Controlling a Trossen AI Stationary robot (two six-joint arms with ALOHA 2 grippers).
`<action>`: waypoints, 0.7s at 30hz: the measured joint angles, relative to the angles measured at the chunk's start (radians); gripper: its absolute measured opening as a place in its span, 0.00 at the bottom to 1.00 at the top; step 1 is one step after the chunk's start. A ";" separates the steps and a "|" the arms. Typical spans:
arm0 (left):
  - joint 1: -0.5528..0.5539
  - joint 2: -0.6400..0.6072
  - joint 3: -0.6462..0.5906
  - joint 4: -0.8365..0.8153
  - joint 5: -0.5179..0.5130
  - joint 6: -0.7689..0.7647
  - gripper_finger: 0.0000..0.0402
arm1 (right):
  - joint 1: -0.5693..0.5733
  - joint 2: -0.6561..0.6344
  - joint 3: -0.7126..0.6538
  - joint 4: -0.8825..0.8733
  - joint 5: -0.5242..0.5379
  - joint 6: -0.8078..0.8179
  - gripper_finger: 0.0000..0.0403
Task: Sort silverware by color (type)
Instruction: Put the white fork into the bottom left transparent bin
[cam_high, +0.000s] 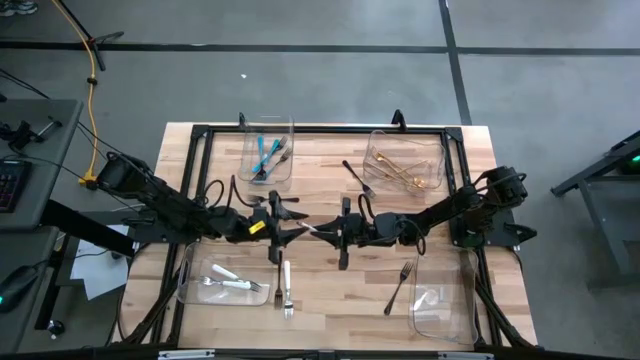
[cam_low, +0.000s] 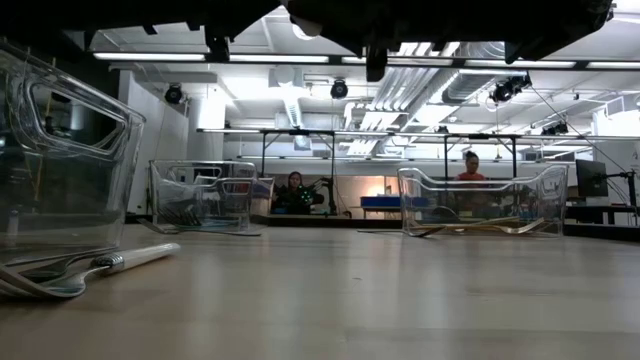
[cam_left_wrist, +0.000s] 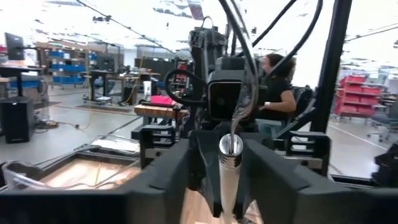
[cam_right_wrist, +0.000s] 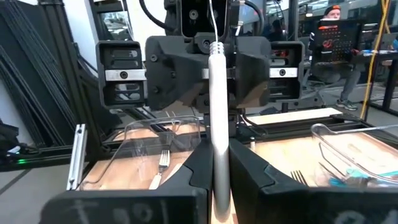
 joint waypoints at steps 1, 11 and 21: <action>0.000 0.000 0.000 0.000 -0.008 0.004 0.29 | 0.000 0.000 0.000 0.000 0.007 0.000 0.06; -0.001 0.000 0.000 -0.015 -0.022 0.017 0.07 | 0.000 0.000 0.001 -0.024 0.013 0.012 0.23; -0.021 -0.149 -0.001 -0.270 -0.139 0.046 0.07 | 0.003 -0.073 0.000 -0.170 0.097 -0.015 0.39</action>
